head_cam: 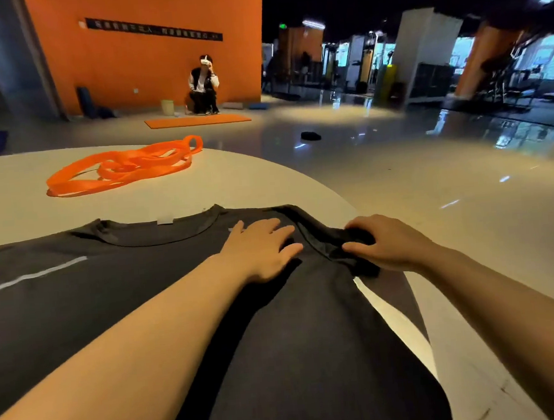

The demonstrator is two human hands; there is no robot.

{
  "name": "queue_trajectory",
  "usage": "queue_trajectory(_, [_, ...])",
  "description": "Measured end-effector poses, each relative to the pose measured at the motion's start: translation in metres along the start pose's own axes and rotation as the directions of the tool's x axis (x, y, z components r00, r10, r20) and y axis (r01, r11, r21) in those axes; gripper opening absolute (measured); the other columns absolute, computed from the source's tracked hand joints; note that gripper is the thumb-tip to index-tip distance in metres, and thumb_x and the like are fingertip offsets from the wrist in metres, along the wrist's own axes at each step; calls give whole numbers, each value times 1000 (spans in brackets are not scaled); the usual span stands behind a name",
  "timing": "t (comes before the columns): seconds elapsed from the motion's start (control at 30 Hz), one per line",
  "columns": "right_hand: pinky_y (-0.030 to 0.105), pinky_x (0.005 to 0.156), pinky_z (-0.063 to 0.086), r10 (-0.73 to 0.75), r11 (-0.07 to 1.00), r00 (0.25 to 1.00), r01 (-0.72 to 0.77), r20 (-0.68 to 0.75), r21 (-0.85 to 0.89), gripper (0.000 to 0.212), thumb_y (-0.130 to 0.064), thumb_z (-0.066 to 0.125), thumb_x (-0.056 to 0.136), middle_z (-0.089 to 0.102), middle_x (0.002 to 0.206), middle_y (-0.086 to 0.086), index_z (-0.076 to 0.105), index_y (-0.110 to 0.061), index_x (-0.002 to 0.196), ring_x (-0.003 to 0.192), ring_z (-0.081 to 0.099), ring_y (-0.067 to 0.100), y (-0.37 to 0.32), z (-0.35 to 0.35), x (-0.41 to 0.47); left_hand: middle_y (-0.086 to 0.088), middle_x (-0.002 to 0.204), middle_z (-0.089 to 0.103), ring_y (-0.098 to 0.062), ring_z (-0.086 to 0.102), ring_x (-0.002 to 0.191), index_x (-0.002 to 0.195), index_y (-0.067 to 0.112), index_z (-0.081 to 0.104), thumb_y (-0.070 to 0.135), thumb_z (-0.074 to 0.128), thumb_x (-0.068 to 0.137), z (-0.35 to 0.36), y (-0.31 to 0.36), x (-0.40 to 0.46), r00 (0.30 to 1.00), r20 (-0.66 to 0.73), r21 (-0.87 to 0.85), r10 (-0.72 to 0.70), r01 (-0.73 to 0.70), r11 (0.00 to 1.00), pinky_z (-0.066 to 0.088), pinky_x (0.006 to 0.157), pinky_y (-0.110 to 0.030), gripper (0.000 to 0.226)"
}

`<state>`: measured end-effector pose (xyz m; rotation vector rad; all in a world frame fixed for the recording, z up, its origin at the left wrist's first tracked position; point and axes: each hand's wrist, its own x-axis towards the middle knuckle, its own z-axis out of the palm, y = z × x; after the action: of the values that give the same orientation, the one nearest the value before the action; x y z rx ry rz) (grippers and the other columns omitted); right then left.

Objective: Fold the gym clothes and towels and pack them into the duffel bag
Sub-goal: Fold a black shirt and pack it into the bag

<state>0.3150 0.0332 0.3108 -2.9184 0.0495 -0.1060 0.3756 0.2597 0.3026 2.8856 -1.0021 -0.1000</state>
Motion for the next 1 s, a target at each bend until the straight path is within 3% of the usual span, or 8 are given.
queue_trajectory(0.2, [31,67,38,369,918,886,-301,-280,257,31,-36,46,98,57,81,7,61,-13,84,80,54,29,22,9,25,4,162,1,-11,-1,148,154,22,3,84,13,73,21,23,21,999,46,-44,2,1,999,-3,118,-54,103])
queue_trajectory(0.3, [46,76,54,545,771,809,-379,-221,512,46,-47,48,95,60,79,11,62,-6,81,82,60,33,32,15,32,6,161,-3,-10,-4,147,154,24,0,90,13,61,23,22,22,998,62,-46,-10,13,999,-5,118,-53,114])
queue_trajectory(0.4, [38,70,51,601,559,796,-361,-65,746,52,-56,59,86,60,85,8,61,-4,88,81,59,24,34,18,25,6,161,-5,-11,-6,147,154,25,-2,93,13,58,24,21,23,998,62,-48,-14,17,999,-6,117,-54,117])
queue_trajectory(0.47, [33,71,50,535,590,844,-358,-19,724,49,-42,72,80,64,104,8,62,-4,110,94,61,25,35,19,20,6,161,-4,-11,-5,147,153,26,-2,93,13,58,26,20,25,999,51,-53,-15,17,998,-6,117,-55,118])
queue_trajectory(0.57, [38,86,52,496,757,858,-350,-135,552,51,-12,71,82,59,123,12,52,-8,128,106,58,30,27,10,17,6,162,-1,-11,-3,148,154,27,0,93,15,58,27,20,25,999,40,-77,-12,15,997,-6,116,-56,117])
queue_trajectory(0.7, [40,89,51,349,843,871,-130,-346,523,41,-13,64,88,60,118,7,50,-13,126,103,58,26,-8,-18,13,4,158,20,-14,17,145,152,28,18,77,34,82,20,15,13,983,-181,-146,-16,-11,989,-5,117,-55,87])
queue_trajectory(0.83, [43,79,54,34,923,852,174,-522,344,38,-12,66,86,57,98,-3,52,-21,120,88,60,23,-69,-31,-12,-2,137,52,-23,47,126,143,24,40,36,46,98,8,-14,-9,886,-376,-535,-271,31,844,31,108,-39,47])
queue_trajectory(1.0, [31,81,53,-344,927,907,369,-241,63,44,-41,64,87,61,114,-5,49,-28,127,88,57,13,-126,-5,-57,-4,136,54,-22,48,124,139,20,45,36,36,102,-5,-51,-52,850,-357,-653,-386,68,754,32,87,-25,41])
